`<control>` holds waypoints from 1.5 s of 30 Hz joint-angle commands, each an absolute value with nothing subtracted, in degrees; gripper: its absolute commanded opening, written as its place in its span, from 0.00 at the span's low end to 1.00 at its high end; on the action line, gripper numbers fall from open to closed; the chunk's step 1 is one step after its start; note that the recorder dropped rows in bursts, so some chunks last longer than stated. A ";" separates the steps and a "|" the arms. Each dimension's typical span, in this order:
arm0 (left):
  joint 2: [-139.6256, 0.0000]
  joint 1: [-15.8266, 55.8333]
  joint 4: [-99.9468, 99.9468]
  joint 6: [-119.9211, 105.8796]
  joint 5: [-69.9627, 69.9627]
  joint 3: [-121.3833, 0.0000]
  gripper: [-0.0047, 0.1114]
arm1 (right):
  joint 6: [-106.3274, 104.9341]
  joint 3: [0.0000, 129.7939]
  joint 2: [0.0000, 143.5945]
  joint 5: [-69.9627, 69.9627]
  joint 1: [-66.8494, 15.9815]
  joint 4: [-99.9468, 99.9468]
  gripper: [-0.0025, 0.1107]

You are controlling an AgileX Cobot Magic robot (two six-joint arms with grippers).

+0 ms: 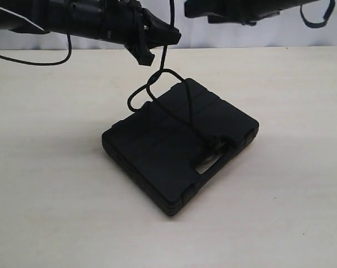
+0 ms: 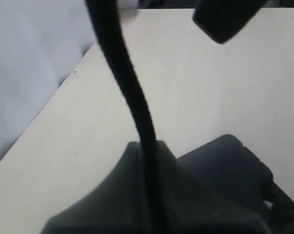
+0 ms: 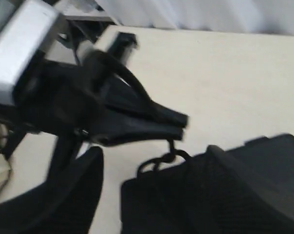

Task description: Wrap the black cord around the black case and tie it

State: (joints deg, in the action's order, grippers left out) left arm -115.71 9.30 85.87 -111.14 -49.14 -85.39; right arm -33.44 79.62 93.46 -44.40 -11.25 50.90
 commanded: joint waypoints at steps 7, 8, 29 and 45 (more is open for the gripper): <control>-114.84 -5.68 93.58 -97.25 -41.35 -85.31 0.04 | -6.31 69.45 93.23 -54.38 -6.87 18.81 0.59; -114.84 -7.11 91.91 -94.77 -41.46 -85.31 0.04 | -5.65 66.35 93.23 -51.77 -6.87 19.10 0.59; -114.97 -9.97 75.37 -79.18 -40.77 -85.31 0.04 | 3.30 41.07 93.47 -13.72 -18.85 28.29 0.59; -114.97 -9.97 73.96 -79.07 -41.40 -85.31 0.04 | 3.05 40.31 102.78 0.00 -28.17 29.50 0.59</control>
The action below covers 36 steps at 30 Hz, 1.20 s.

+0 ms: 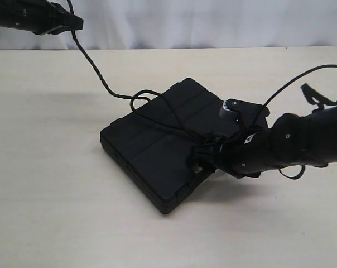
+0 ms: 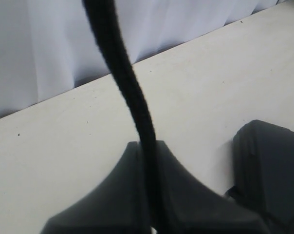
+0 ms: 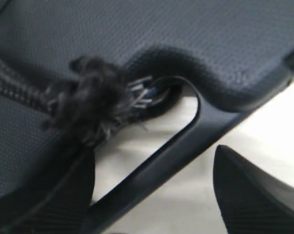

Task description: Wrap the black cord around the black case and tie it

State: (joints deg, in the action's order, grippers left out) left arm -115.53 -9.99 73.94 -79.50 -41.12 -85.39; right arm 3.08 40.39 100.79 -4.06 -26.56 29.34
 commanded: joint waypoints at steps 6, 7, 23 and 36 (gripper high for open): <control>-114.97 -9.97 73.96 -79.07 -41.40 -85.31 0.04 | 2.73 40.31 105.63 0.62 -28.03 29.50 0.56; -114.97 -9.97 73.96 -79.07 -41.40 -85.31 0.04 | 2.30 40.31 105.88 0.89 -27.92 29.50 0.51; -114.97 -13.89 69.43 -74.29 -36.15 -85.31 0.04 | 0.58 41.61 105.09 -1.75 -16.12 28.95 0.06; -116.64 -21.15 47.38 -58.78 -32.84 -85.31 0.04 | -1.63 44.29 103.37 2.48 -12.80 30.84 0.06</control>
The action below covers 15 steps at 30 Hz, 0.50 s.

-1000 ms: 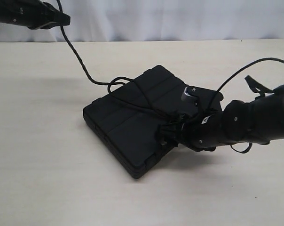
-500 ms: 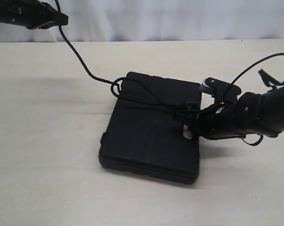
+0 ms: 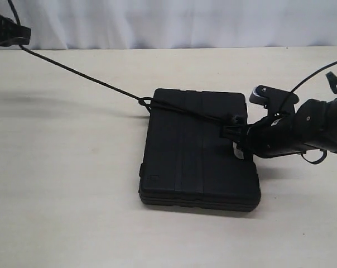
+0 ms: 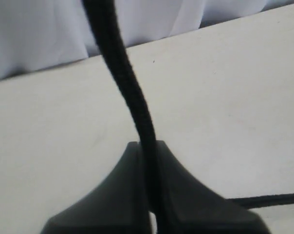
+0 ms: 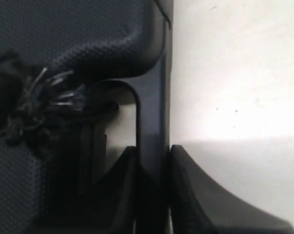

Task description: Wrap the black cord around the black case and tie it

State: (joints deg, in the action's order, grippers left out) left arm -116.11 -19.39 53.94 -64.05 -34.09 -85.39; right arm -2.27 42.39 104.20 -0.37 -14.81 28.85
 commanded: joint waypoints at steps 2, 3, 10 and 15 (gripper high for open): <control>-117.41 -21.98 39.84 -50.98 -32.84 -85.31 0.04 | 0.81 45.64 103.37 2.58 -11.29 31.31 0.06; -117.41 -22.25 35.29 -46.18 -33.07 -85.31 0.04 | 2.22 46.19 103.37 3.35 -10.67 31.31 0.06; -116.63 -22.57 33.00 -42.97 -38.62 -85.31 0.04 | 2.81 46.64 108.21 9.93 -10.74 39.67 0.06; -114.98 -22.57 31.00 -42.97 -41.47 -85.31 0.04 | 6.00 52.83 111.28 4.09 -10.77 40.01 0.06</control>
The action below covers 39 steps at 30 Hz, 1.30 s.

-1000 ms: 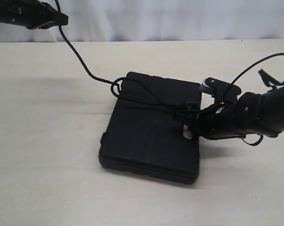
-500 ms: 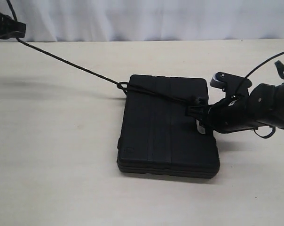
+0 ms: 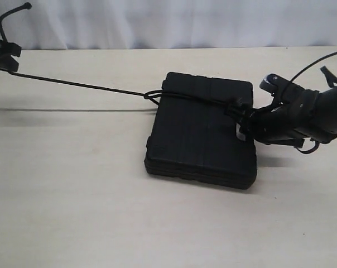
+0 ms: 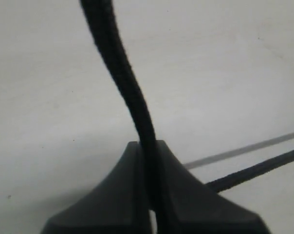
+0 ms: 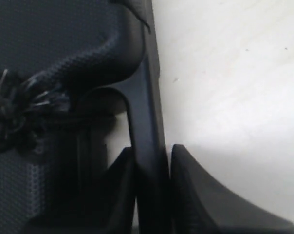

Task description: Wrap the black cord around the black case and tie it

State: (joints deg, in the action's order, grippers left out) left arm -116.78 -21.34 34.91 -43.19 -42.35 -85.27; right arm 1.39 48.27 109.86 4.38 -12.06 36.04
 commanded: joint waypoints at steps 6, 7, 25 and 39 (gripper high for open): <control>-116.23 -22.57 26.90 -40.09 -46.05 -85.31 0.04 | 6.00 56.47 112.56 -0.33 -10.77 40.01 0.06; -116.48 -22.57 26.35 -40.09 -46.87 -85.31 0.04 | 6.00 56.47 112.56 -0.46 -10.77 40.01 0.06; -118.95 -22.57 3.31 -18.58 -47.44 -85.31 0.04 | 1.95 56.47 112.56 -3.89 -10.77 39.83 0.06; -118.95 -22.57 8.22 -19.63 -50.15 -86.89 0.53 | 1.95 56.47 112.56 -5.93 -11.48 41.52 0.06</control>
State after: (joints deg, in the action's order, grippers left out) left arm -119.11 -22.26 6.46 -19.34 -49.32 -85.52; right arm 0.00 56.56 112.84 -7.30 -12.08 39.58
